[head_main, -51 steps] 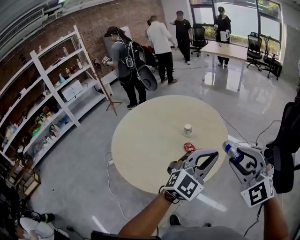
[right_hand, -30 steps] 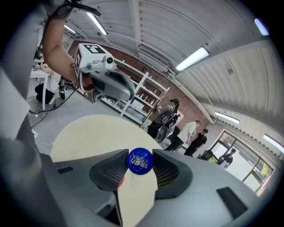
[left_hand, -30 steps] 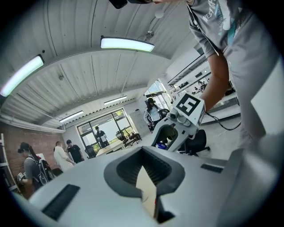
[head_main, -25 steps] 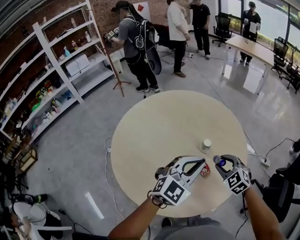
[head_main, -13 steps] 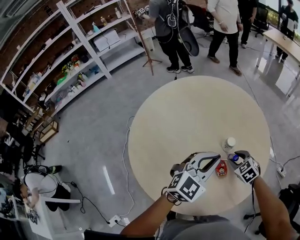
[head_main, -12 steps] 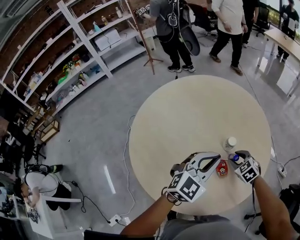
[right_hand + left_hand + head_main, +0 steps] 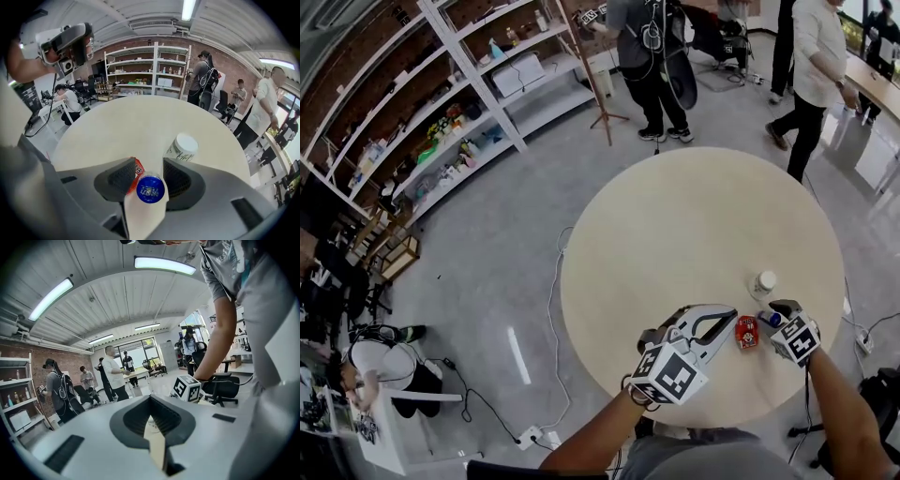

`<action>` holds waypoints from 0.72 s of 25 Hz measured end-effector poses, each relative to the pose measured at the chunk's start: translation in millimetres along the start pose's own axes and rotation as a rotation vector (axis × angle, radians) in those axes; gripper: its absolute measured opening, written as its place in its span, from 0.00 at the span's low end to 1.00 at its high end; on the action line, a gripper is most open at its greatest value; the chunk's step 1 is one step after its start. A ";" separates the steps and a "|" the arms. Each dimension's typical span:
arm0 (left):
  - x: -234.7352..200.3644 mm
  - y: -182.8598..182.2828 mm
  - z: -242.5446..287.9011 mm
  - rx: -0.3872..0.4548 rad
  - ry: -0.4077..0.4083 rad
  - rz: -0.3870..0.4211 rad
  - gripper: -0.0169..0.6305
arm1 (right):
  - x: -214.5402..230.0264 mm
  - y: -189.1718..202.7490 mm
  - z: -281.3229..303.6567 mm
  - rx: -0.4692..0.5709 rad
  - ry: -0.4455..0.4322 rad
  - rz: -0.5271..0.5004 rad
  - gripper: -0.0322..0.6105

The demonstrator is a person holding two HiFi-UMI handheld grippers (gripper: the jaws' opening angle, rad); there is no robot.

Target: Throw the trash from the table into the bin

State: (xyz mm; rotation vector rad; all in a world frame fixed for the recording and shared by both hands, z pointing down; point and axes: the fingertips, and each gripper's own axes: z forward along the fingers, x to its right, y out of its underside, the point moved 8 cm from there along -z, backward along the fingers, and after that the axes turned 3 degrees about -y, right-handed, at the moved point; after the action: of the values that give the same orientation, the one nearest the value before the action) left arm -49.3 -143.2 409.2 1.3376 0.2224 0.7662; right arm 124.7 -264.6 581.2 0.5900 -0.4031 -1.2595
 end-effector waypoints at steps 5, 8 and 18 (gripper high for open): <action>-4.7 12.3 -25.0 0.024 0.025 -0.003 0.09 | -17.3 -23.9 -10.1 0.109 0.056 0.021 0.32; -4.8 6.3 -27.8 0.054 0.022 -0.022 0.09 | -22.2 -36.8 -53.4 0.249 0.140 0.063 0.32; -8.4 -28.4 -75.8 0.091 0.050 0.021 0.09 | -46.1 -26.1 -218.9 0.537 0.459 0.288 0.31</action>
State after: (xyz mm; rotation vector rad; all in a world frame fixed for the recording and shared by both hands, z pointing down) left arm -87.4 -89.5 361.4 1.4095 0.2859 0.8154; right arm 220.9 -183.2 394.5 1.2029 -0.4208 -0.7016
